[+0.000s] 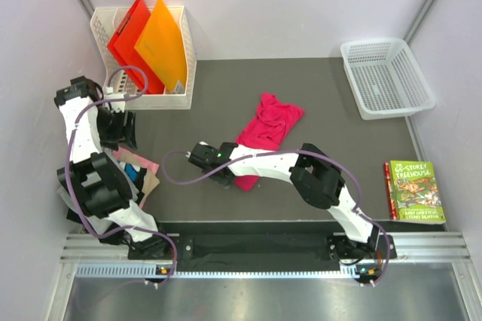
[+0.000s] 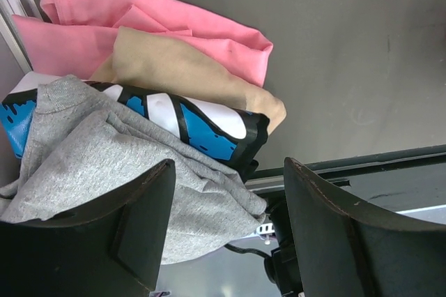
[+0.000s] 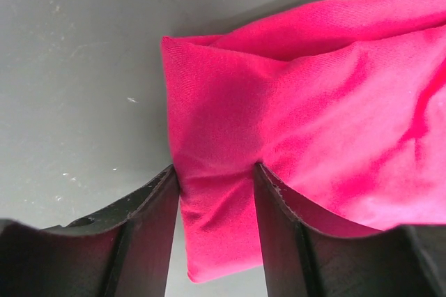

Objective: Fold and stack the t-shirts
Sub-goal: Grab one side of the 2/3 rectangular tshirt with right arm

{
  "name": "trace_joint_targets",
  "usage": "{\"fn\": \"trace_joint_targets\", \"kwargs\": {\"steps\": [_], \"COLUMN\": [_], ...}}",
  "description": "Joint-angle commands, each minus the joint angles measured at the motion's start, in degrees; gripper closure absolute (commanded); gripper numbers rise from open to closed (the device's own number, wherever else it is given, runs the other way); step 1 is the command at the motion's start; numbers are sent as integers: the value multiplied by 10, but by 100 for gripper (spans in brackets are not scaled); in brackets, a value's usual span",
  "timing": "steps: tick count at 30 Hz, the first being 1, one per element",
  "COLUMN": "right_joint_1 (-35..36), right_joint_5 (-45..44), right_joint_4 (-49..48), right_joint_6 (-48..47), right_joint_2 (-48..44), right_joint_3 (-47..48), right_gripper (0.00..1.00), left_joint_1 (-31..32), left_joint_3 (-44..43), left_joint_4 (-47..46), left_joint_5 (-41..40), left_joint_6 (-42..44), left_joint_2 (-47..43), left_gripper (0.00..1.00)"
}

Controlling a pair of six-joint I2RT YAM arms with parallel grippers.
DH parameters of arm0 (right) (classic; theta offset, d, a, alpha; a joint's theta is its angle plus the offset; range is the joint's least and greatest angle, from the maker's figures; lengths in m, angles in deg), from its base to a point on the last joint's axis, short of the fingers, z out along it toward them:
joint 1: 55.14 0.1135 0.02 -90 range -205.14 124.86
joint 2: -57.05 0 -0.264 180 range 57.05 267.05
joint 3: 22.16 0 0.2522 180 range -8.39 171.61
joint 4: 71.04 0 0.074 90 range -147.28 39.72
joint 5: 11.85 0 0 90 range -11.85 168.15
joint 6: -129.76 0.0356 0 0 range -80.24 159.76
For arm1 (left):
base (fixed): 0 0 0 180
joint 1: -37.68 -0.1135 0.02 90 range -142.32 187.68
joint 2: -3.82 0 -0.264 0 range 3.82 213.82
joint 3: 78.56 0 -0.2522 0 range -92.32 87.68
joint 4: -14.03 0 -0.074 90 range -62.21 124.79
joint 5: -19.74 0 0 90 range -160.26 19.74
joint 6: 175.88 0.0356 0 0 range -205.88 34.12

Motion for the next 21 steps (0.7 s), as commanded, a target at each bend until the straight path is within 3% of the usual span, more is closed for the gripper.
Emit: {"fn": "trace_joint_targets", "kwargs": {"steps": [1, 6, 10, 21], "right_joint_1": [-8, -9, -9, -10], "right_joint_5": [20, 63, 79, 73], "right_joint_4": [-9, -2, 16, 72], "right_joint_6": [-2, 14, 28, 28], "right_joint_2": [6, 18, 33, 0], "right_joint_3": [-2, -2, 6, 78], "right_gripper": [55, 63, 90, 100], "left_joint_1": [1, 1, 1, 0], "left_joint_3": [-26, -35, -37, -27], "left_joint_4": [34, 36, 38, 41], "left_joint_5": [-1, -3, 0, 8], "left_joint_6": [8, 8, 12, 23], "left_joint_2": [-14, -11, -13, -23], "left_gripper": [31, 30, 30, 30]}}
